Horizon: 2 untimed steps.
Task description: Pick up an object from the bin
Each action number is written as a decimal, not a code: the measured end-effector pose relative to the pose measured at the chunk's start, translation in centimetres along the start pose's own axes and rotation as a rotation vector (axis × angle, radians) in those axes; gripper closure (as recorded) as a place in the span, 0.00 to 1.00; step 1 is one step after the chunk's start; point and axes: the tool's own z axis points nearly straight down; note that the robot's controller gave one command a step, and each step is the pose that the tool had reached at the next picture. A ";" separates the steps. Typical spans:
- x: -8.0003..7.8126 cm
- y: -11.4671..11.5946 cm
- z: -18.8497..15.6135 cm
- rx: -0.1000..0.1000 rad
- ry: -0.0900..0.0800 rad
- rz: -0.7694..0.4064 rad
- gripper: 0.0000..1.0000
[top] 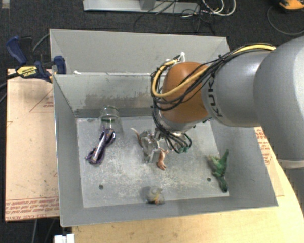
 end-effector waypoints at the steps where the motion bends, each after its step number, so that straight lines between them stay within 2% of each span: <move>1: 0.3 -0.1 0.3 0.002 0.008 0.001 0.00; 2: 0.3 -0.1 0.3 0.002 0.008 0.002 0.00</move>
Offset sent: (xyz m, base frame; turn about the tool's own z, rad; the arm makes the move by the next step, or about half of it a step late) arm 0.0000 0.0000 0.0000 0.0000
